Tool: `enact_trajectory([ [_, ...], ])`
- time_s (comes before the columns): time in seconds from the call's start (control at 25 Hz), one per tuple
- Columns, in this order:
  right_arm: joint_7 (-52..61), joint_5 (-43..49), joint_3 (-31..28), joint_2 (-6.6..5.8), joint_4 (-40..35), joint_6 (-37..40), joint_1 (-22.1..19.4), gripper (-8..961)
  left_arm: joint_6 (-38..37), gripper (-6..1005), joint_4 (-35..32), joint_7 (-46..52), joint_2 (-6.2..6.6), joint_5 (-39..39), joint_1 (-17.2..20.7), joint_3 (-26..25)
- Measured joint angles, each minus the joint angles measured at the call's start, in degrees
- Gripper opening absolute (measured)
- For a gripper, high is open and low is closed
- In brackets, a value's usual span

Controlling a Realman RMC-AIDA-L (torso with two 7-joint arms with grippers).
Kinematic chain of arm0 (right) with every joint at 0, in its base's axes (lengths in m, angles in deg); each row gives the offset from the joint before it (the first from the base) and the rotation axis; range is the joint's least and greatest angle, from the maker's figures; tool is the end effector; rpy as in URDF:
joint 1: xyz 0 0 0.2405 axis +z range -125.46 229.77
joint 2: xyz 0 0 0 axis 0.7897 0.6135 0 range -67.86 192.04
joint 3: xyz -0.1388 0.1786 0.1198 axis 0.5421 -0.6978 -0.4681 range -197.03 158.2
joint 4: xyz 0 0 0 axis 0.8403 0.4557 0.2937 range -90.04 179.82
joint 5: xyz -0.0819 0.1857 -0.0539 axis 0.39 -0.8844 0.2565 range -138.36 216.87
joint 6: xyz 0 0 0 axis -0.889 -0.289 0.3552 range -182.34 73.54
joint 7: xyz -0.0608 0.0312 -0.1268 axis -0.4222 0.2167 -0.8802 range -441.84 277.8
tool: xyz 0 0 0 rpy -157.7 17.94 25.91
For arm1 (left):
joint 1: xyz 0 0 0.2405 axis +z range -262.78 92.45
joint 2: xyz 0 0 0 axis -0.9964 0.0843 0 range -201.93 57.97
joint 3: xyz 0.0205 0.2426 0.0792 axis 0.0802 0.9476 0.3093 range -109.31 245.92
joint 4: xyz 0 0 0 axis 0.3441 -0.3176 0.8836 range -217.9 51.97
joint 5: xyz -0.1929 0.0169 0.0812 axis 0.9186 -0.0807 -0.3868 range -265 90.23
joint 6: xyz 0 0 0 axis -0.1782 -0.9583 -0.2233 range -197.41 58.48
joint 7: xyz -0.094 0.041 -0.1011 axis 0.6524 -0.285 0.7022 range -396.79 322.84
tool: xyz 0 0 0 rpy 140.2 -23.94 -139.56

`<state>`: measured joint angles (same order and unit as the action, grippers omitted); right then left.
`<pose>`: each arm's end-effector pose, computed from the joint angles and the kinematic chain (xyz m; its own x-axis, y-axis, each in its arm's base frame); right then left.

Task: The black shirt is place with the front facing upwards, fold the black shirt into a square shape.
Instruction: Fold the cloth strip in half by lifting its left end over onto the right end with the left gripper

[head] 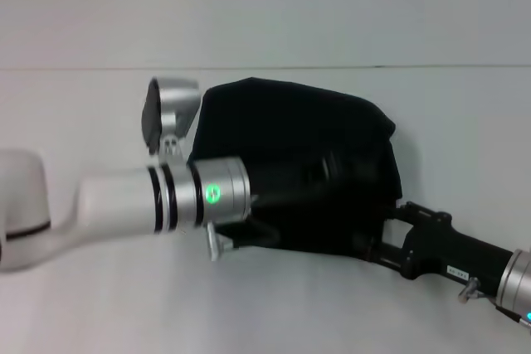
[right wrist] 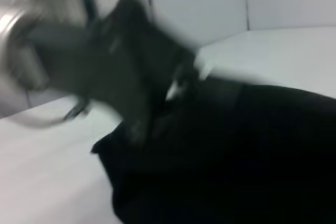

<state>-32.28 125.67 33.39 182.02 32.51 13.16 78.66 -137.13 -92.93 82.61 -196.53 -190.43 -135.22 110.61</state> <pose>0.3092 0.3017 -0.0731 0.7598 -0.3168 -0.5677 -0.5719 -0.7411 -0.3518 -0.1666 0.3654 -0.1176 0.0901 0.9092 0.4066 0.8726 -0.2688 0.4077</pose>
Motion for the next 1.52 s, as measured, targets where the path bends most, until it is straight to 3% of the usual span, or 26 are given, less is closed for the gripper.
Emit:
enact_trajectory([
  [0.12, 0.0, 0.0, -2.1, 0.21, 0.0, -1.3, 0.2, 749, 0.8, 70, 3.1, -3.3, -0.05, 0.6, 1.4, -0.2],
  [0.28, -0.4, 0.0, -5.9, 0.48, 0.0, -3.0, 1.6, 748, -1.4, 74, 2.4, -3.8, -0.02, 1.2, 2.5, -0.2],
  [1.0, -0.1, -0.3, -6.7, 0.93, 5.9, -17.1, 15.0, 749, -8.1, 92, -1.2, -4.0, 0.18, 3.8, 4.7, -0.1],
  [1.52, -0.6, -9.0, -7.6, 0.83, 5.6, -19.4, 16.0, 748, -10.6, 104, -3.2, -4.1, 0.49, 3.0, 8.6, 0.9],
])
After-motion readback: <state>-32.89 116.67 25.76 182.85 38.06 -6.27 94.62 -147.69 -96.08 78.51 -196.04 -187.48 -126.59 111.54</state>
